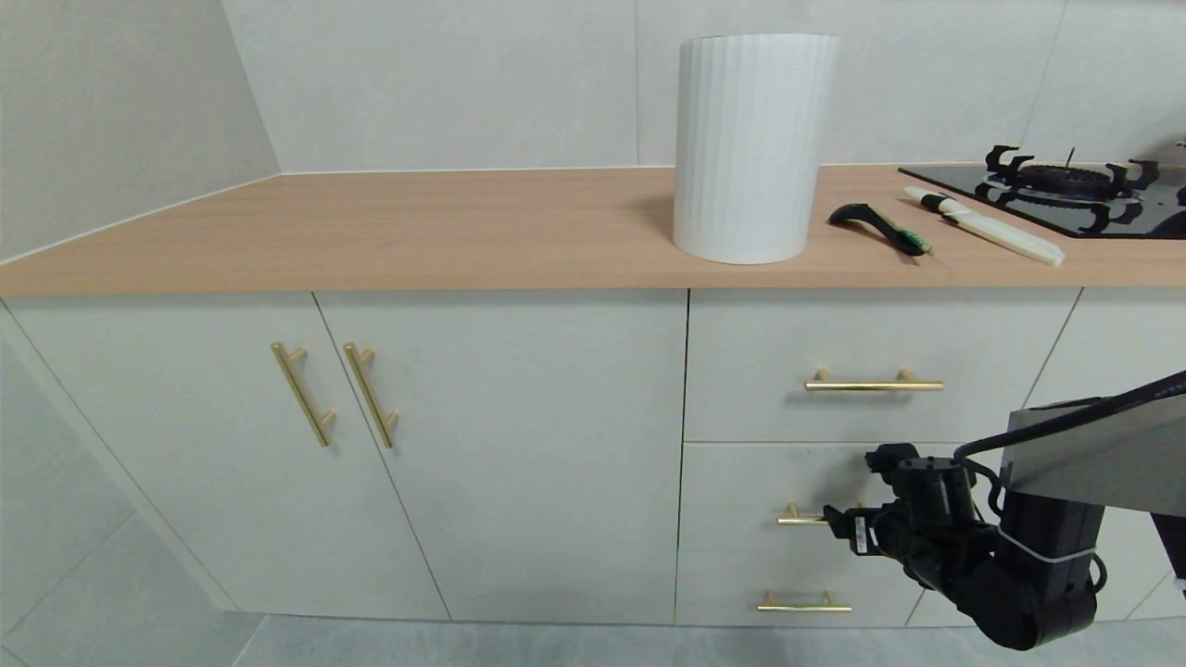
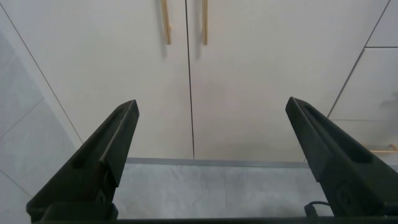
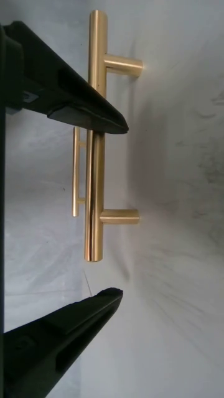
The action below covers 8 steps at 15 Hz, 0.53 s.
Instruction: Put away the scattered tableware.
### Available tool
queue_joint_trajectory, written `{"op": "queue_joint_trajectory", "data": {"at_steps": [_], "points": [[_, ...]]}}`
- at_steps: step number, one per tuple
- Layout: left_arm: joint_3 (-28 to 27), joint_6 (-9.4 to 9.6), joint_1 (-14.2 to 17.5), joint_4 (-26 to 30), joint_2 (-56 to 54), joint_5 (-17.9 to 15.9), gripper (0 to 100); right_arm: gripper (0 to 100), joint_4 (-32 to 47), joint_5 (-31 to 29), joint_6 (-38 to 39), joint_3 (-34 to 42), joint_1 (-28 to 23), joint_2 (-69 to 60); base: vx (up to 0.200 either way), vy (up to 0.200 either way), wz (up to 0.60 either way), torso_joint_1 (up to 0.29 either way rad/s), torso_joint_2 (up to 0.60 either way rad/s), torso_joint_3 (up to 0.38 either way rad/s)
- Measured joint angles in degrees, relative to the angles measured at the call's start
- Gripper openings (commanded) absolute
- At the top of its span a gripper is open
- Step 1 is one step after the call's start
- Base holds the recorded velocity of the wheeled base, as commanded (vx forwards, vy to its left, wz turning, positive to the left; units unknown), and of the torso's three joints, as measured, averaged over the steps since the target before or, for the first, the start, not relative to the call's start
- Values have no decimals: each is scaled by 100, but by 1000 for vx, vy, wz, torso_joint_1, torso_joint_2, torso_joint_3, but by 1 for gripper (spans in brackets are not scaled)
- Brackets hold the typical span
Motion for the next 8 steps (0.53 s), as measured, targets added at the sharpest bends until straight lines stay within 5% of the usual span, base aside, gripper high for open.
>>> {"op": "queue_joint_trajectory", "data": {"at_steps": [8], "points": [[0,0,0,0,0,0,100,100,126,17,-99,215,11,22,0,0,0,0,0,0]]}}
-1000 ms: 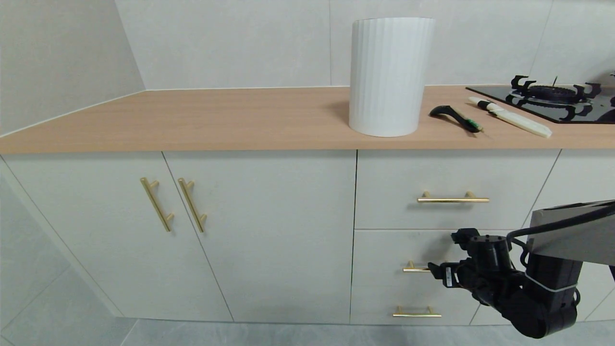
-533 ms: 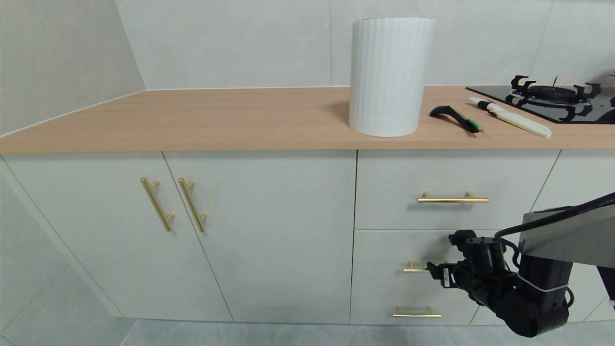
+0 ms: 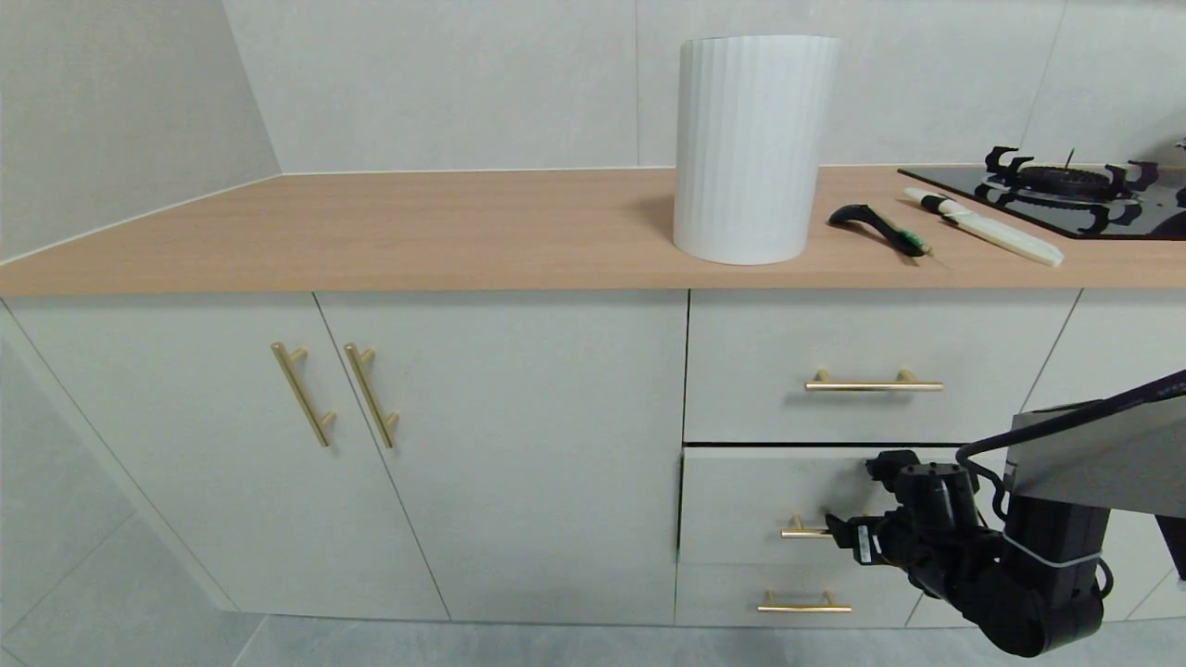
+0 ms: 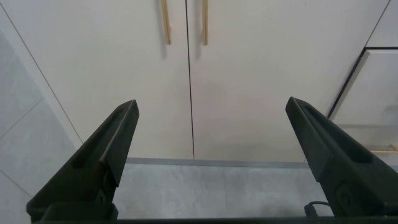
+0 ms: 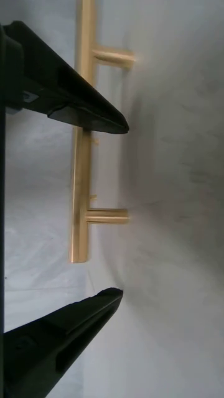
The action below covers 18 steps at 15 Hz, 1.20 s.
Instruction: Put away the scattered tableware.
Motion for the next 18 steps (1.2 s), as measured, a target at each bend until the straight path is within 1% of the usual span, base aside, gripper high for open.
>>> {"op": "queue_joint_trajectory", "data": {"at_steps": [3,6,8,11,13,14,16,18], "points": [[0,0,0,0,0,-1,100,100,-22,10,-118,116,0,-60,0,0,0,0,0,0],[0,0,2,0,0,0,100,100,183,43,-158,373,5,-438,0,0,0,0,0,0],[0,0,0,0,0,0,100,100,805,119,-154,478,52,-995,0,0,0,0,0,0],[0,0,0,0,0,-1,100,100,2127,218,-128,524,223,-2270,0,0,0,0,0,0],[0,0,0,0,0,0,100,100,3126,246,-63,395,429,-3148,0,0,0,0,0,0],[0,0,0,0,0,-1,100,100,3387,243,41,277,556,-3456,0,0,0,0,0,0],[0,0,0,0,0,0,100,100,3462,245,228,17,730,-3790,0,0,0,0,0,0],[0,0,0,0,0,0,100,100,3295,224,263,-187,766,-3778,0,0,0,0,0,0]]}}
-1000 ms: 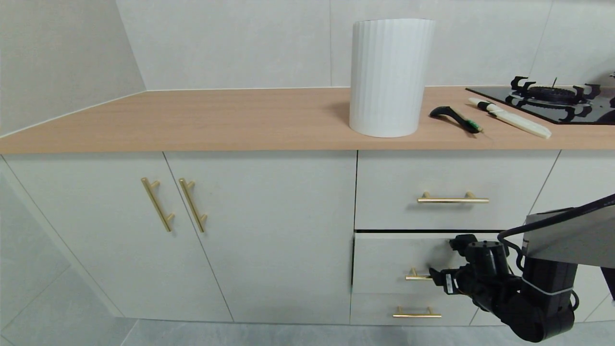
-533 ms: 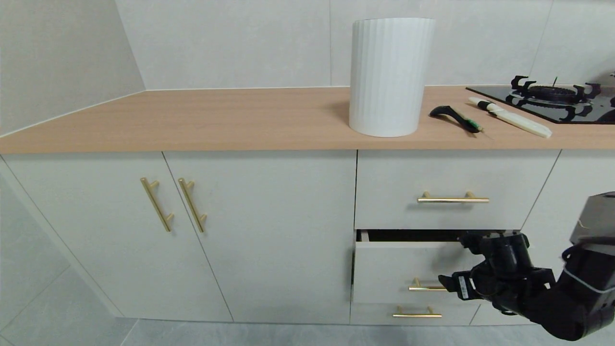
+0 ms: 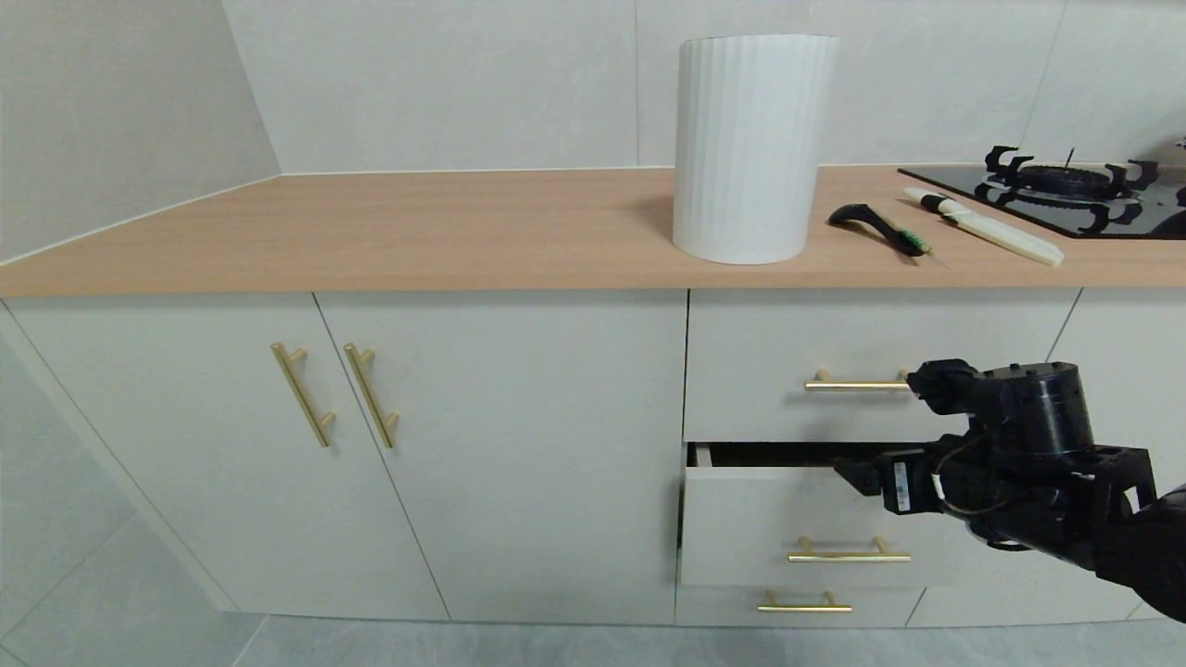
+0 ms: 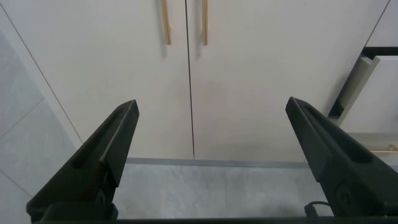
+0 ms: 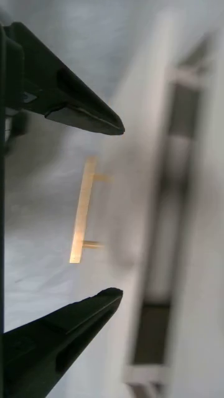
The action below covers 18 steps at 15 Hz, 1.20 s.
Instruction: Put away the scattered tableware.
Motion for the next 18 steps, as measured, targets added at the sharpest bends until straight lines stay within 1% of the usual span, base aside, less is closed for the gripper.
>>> {"op": "queue_joint_trajectory", "data": {"at_steps": [6,11,15,18], "points": [[0,0,0,0,0,0,100,100,-1179,-182,2,-140,4,1000,0,0,0,0,0,0],[0,0,0,0,0,-1,100,100,-1730,-313,10,-221,-49,1690,0,0,0,0,0,0],[-2,0,0,0,0,0,100,100,-1763,-358,11,-279,-101,1924,0,0,0,0,0,0],[0,0,0,0,0,0,100,100,-1629,-356,10,-260,-105,1943,0,0,0,0,0,0]]}}
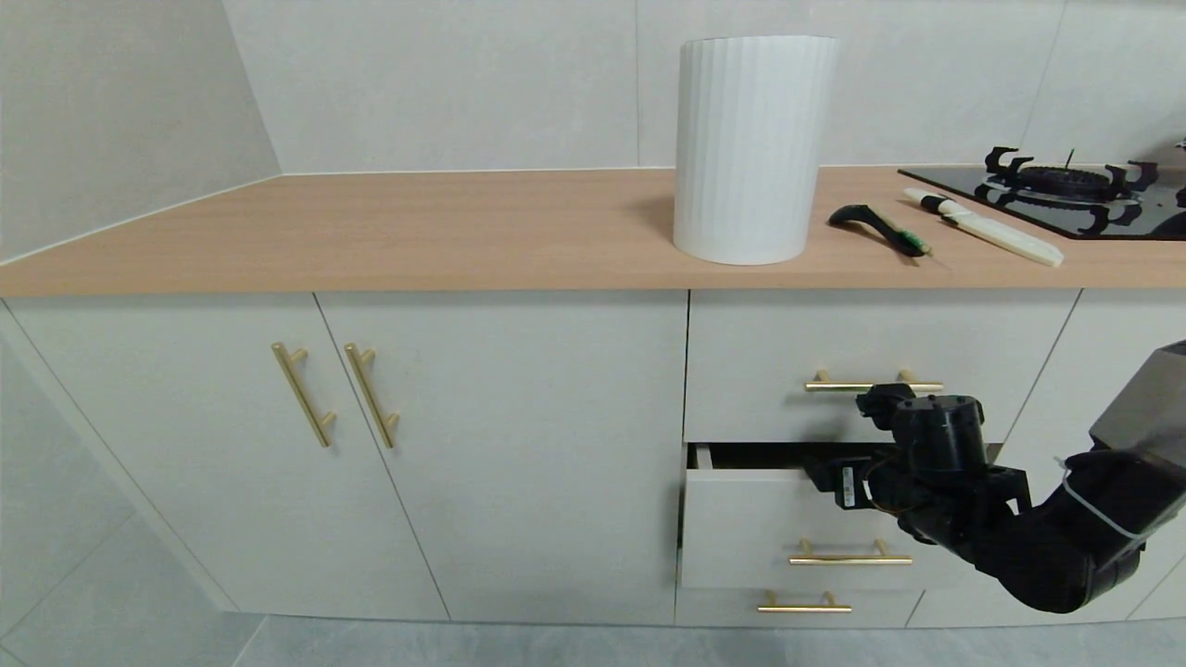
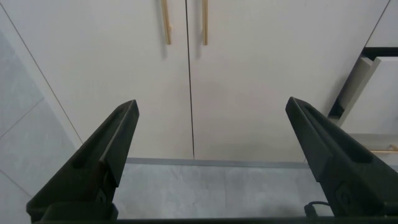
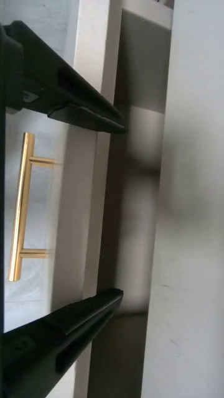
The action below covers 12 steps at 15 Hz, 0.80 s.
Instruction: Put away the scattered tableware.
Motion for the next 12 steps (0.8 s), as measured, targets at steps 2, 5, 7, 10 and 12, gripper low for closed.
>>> {"op": "queue_joint_trajectory", "data": {"at_steps": [2,5,7,10,12], "points": [[0,0,0,0,0,0,100,100,158,-2,-2,9,-5,-37,0,0,0,0,0,0],[0,0,0,0,0,0,100,100,661,27,-11,28,-5,-210,0,0,0,0,0,0],[0,0,0,0,0,0,100,100,1287,66,-32,33,0,-477,0,0,0,0,0,0],[0,0,0,0,0,0,100,100,2042,233,-78,35,0,-891,0,0,0,0,0,0],[0,0,0,0,0,0,100,100,2628,273,-232,24,2,-1185,0,0,0,0,0,0]]}}
